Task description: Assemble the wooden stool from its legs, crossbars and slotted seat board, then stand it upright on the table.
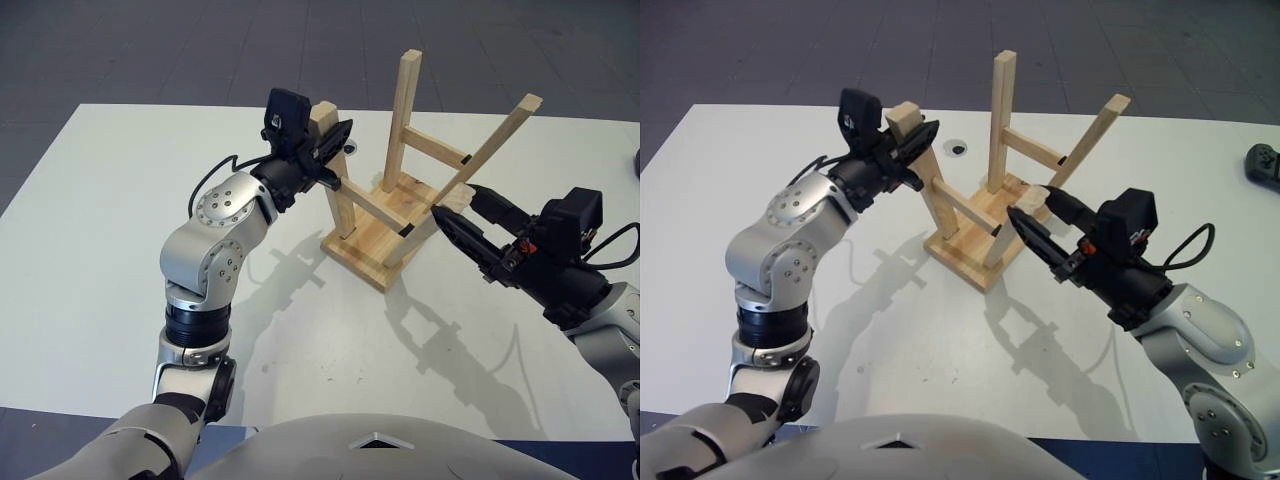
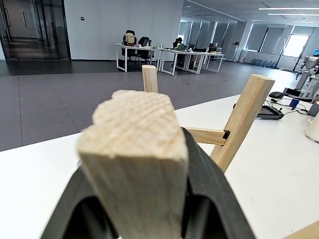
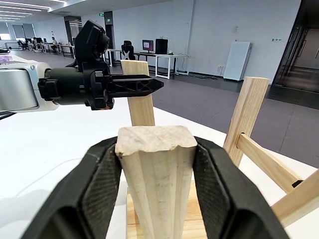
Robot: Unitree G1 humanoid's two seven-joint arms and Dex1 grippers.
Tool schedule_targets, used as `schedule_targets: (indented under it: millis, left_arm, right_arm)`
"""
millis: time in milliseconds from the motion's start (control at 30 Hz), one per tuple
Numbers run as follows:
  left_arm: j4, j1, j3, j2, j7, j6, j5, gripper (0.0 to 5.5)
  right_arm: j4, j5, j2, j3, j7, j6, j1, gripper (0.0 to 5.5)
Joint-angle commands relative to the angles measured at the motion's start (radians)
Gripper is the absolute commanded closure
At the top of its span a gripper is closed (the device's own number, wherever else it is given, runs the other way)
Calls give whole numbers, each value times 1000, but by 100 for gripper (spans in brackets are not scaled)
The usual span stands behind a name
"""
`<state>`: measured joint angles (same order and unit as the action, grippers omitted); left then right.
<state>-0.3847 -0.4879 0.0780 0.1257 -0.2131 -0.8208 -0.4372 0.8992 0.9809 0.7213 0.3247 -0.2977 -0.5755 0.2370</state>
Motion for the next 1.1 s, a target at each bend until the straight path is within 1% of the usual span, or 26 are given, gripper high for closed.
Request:
schedule_targets:
  millis: [33,133,200,300,367,567,700,767,867,1100]
  left_arm:
    - [86,113,173,7,-33,-249,-30,444]
    - [114,133,140,-19,-24,-267,-61,444]
    - [125,150,119,-41,-59,-240,-116,444]
    - [85,142,146,-8,-183,-160,-179,444]
    - [73,124,174,26,-233,-119,-172,444]
    - [63,117,239,61,-216,-84,-115,444]
    - [76,123,258,75,-191,-84,-90,443]
    - [77,131,258,70,-177,-82,-86,443]
    - [84,151,225,41,-142,-74,-94,443]
    - [96,189,225,59,-119,-142,-105,443]
  right_arm:
    - [-16,-40,-28,-64,79,-44,-25,339]
    - [-7,-44,-50,-79,105,-48,-20,339]
    - [-1,-43,-61,-91,117,-49,-18,339]
    - [-3,-47,-67,-100,120,-50,-20,339]
    - [-6,-55,-66,-100,121,-51,-24,339]
    - [-10,-60,-74,-98,129,-51,-35,339]
    - [-6,-65,-77,-102,135,-52,-32,339]
    - [-6,-64,-80,-103,136,-51,-35,338]
    - [-9,-65,-94,-100,144,-39,-48,339]
    - [3,-66,-118,-107,164,-43,-51,338]
